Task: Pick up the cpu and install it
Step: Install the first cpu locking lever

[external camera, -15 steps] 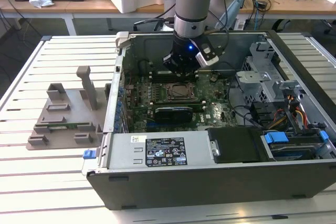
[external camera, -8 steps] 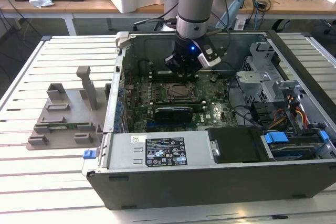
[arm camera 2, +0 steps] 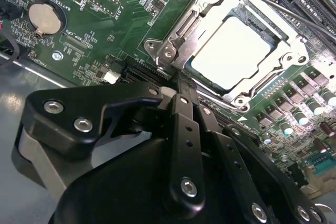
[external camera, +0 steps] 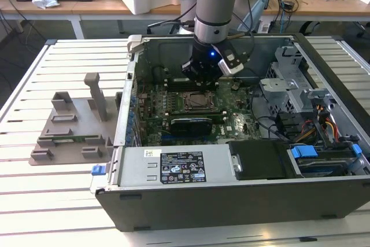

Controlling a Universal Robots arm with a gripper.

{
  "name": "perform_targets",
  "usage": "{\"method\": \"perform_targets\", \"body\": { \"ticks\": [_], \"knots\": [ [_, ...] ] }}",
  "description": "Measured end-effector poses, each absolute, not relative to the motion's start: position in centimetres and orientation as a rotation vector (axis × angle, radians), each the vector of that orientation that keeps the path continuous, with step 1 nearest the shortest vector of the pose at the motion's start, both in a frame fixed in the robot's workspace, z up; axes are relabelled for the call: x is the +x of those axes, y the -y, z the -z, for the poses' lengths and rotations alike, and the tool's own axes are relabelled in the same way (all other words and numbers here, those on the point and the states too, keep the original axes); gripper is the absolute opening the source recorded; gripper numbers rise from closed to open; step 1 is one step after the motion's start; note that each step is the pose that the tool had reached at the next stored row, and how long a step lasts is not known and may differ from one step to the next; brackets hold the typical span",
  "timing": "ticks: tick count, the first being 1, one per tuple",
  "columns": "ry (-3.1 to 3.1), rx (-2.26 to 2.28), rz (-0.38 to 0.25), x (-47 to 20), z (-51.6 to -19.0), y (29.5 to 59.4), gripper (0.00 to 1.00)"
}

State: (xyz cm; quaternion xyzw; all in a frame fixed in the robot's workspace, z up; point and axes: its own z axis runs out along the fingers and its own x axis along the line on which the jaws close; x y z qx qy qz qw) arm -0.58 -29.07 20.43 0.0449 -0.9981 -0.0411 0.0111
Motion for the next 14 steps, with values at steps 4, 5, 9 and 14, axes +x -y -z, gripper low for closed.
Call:
{"method": "perform_targets", "body": {
  "ticks": [4,5,9,14],
  "knots": [
    [3.113,0.14,0.128,-0.57,-20.32,29.1,0.11],
    [3.113,0.14,0.129,-0.57,-20.32,29.11,0.11],
    [3.113,0.14,0.128,-0.55,-20.29,29.13,0.11],
    [3.111,0.14,0.138,-0.4,-20.19,29.12,0.11]
  ]
}}
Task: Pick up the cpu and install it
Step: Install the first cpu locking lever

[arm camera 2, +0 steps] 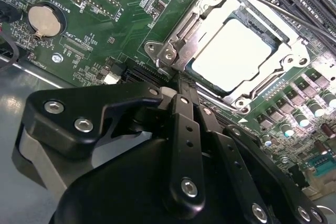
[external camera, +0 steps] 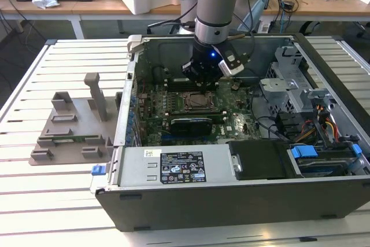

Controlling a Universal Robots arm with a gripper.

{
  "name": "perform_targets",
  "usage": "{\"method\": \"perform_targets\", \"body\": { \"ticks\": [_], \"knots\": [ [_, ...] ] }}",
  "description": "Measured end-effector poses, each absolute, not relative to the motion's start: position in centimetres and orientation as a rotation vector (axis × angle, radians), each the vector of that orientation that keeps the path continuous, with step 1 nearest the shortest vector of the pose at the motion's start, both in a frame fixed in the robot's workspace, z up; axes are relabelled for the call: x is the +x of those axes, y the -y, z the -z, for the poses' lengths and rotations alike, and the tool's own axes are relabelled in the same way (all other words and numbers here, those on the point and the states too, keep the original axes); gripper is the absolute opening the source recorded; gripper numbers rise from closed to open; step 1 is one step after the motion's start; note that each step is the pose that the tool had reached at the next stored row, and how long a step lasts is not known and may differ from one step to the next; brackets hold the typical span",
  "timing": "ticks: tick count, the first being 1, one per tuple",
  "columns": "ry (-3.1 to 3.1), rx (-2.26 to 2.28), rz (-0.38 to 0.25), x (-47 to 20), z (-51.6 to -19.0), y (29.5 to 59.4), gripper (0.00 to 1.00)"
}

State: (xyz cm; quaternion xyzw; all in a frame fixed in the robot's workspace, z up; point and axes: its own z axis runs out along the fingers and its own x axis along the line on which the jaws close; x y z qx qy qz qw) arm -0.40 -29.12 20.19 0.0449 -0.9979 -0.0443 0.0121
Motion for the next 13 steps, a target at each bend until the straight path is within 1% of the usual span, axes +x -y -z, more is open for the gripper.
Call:
{"method": "perform_targets", "body": {
  "ticks": [4,7,11,12,13],
  "knots": [
    [3.112,0.14,0.15,-0.3,-20.1,29.1,0.11],
    [3.11,0.14,0.146,-0.3,-20.2,29.2,0.11],
    [3.111,0.14,0.143,-0.3,-22.1,29.2,0.11],
    [3.111,0.14,0.135,-0.3,-22.3,29.3,0.11],
    [3.111,0.139,0.09,-0.3,-22.5,29.4,0.11]
  ]
}}
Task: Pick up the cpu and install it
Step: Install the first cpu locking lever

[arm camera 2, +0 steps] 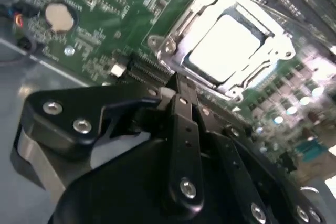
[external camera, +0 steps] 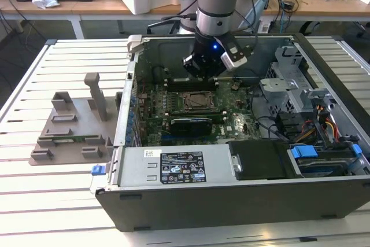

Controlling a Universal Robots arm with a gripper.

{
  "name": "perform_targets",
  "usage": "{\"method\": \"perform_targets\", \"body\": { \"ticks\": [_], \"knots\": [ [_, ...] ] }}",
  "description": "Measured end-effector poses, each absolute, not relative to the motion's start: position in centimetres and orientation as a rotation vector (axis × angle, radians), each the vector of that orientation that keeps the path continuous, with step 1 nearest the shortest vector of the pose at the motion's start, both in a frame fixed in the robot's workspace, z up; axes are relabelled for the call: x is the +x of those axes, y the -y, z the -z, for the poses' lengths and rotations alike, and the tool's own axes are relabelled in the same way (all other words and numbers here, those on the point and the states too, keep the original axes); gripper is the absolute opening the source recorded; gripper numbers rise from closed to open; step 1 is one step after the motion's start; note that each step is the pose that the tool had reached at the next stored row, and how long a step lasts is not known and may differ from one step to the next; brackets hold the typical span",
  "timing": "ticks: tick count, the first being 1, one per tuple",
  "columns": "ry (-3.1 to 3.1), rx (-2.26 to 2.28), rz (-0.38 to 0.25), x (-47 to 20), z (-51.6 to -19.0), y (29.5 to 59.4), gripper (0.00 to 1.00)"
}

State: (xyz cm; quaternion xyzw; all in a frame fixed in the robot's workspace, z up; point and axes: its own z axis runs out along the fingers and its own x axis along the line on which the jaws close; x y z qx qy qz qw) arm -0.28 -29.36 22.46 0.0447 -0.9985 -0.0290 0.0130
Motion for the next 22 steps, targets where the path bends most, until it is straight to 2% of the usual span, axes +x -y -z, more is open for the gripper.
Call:
{"method": "perform_targets", "body": {
  "ticks": [1,5,9,11,15,22],
  "knots": [
    [3.111,0.138,0.039,-0.3,-22.5,29.5,0.11],
    [3.106,0.137,-0.093,-0.3,-22.5,30.2,0.11],
    [3.106,0.136,-0.105,-0.3,-23.4,30.8,0.11],
    [3.106,0.136,-0.105,-0.3,-26.1,30.8,0.11],
    [3.106,0.136,-0.104,-0.3,-28.0,30.8,0.11],
    [3.106,0.136,-0.105,-0.3,-28.4,30.8,0.11]
  ]
}}
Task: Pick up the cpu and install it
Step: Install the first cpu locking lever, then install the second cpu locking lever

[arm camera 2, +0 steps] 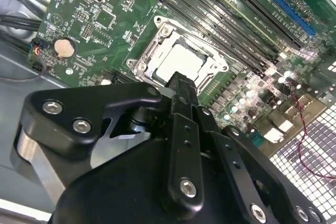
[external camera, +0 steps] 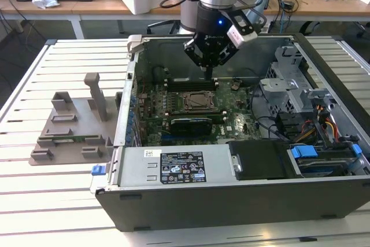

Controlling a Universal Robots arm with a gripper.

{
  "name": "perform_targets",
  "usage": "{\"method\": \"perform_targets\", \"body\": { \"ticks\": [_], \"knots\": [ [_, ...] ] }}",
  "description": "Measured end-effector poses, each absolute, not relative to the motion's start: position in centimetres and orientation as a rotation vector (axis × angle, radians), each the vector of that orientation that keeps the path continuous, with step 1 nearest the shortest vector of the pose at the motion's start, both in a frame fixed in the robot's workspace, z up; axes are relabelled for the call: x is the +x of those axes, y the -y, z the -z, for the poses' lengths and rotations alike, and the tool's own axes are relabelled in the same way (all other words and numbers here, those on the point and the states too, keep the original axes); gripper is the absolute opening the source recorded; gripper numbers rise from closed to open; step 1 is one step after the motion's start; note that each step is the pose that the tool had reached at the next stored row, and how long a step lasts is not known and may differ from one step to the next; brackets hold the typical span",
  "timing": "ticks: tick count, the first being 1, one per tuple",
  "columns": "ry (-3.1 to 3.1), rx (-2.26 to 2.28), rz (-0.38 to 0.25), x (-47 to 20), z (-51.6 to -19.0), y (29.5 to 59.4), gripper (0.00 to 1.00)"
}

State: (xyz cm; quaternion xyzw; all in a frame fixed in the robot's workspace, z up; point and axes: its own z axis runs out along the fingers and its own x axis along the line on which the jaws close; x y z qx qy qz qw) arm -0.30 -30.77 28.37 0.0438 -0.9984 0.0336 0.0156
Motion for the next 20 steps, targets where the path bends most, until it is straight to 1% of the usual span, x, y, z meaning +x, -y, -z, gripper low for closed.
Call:
{"method": "perform_targets", "body": {
  "ticks": [5,7,9,11,12,13,16,20],
  "knots": [
    [3.106,0.136,-0.104,-0.3,-28.4,30.8,0.11],
    [3.11,0.137,-0.029,-0.4,-28.3,32.2,0.11],
    [3.111,0.138,0.027,-0.4,-28.3,32.6,0.11],
    [3.111,0.14,0.126,-0.4,-28.2,33.3,0.11],
    [3.111,0.14,0.155,-0.5,-28.2,33.7,0.11],
    [3.111,0.14,0.169,-0.5,-28.1,34.0,0.11],
    [3.11,0.14,0.176,-0.7,-27.1,36.4,0.11],
    [3.108,0.14,0.176,-1.0,-26.3,37.8,0.11]
  ]
}}
